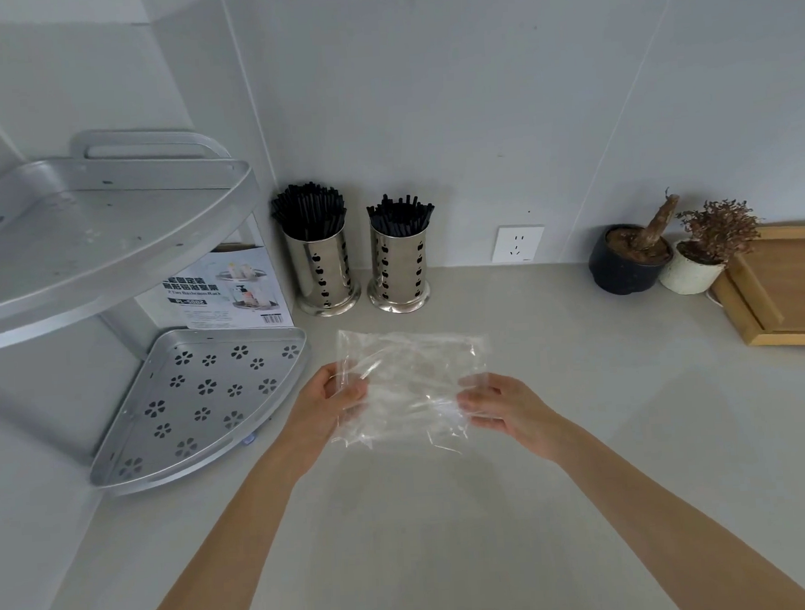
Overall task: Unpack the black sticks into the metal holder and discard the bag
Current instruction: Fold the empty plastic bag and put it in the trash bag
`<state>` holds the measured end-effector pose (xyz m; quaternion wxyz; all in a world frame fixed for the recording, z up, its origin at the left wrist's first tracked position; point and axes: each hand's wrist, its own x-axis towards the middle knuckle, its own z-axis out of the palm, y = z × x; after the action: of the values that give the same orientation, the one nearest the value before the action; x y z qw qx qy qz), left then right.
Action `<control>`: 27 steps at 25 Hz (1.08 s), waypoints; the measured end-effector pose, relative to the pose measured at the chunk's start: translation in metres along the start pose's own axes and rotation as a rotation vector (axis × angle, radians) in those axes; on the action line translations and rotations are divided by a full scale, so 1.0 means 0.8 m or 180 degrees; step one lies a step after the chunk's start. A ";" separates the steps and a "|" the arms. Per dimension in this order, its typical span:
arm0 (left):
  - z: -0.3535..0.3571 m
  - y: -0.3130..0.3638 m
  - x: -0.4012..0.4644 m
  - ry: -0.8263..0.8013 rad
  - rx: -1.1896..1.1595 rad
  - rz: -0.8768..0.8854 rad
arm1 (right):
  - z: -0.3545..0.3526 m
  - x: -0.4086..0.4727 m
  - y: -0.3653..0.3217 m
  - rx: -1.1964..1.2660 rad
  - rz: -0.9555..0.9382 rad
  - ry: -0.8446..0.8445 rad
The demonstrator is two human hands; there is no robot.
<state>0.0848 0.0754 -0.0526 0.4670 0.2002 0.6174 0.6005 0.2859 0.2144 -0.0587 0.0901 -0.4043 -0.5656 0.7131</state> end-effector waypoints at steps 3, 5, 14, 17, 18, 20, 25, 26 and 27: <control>-0.023 -0.005 -0.012 -0.0077 0.0032 -0.0149 | 0.024 -0.002 0.000 -0.0024 -0.0141 0.0286; -0.038 -0.006 -0.017 -0.0102 0.0079 -0.0194 | 0.041 -0.003 0.000 -0.0048 -0.0163 0.0340; -0.098 -0.023 -0.086 0.0389 -0.0127 -0.0107 | 0.108 -0.012 0.019 0.0000 0.0028 0.0007; -0.104 -0.041 -0.132 0.0809 -0.0177 0.0007 | 0.128 -0.028 0.027 -0.0146 0.0048 -0.0322; -0.103 -0.045 -0.145 0.0947 -0.0198 0.0032 | 0.132 -0.033 0.029 -0.0188 0.0049 -0.0398; -0.100 -0.056 -0.177 0.1227 -0.0273 0.0097 | 0.142 -0.048 0.035 -0.0303 0.0049 -0.0580; -0.104 -0.093 -0.264 0.1656 -0.0366 0.0208 | 0.178 -0.084 0.059 -0.0486 0.0124 -0.0983; -0.107 -0.101 -0.281 0.1765 -0.0427 0.0220 | 0.187 -0.092 0.064 -0.0517 0.0138 -0.1031; -0.109 -0.106 -0.292 0.1835 -0.0476 0.0210 | 0.193 -0.097 0.067 -0.0530 0.0146 -0.1051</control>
<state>0.1530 -0.1783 -0.0665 0.2661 0.0064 0.6718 0.6913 0.2495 0.0369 -0.0640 -0.0540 -0.3007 -0.6205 0.7223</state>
